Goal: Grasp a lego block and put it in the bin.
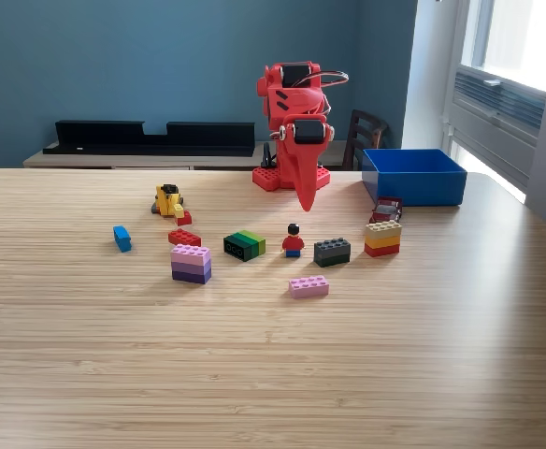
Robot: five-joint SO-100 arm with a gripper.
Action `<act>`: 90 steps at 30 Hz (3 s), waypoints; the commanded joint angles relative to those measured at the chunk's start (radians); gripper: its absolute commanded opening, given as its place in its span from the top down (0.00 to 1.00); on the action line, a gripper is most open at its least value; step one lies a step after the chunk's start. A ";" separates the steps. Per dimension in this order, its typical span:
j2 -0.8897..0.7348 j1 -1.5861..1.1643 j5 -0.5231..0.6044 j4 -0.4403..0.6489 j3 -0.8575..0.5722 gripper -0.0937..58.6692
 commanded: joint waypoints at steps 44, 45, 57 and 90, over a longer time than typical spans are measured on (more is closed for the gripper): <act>-0.410 0.075 0.183 -0.012 -0.538 1.00; -0.480 0.097 0.201 0.009 -0.614 1.00; -1.132 0.512 0.440 0.247 -1.290 0.68; -1.382 1.085 0.592 0.334 -1.100 0.31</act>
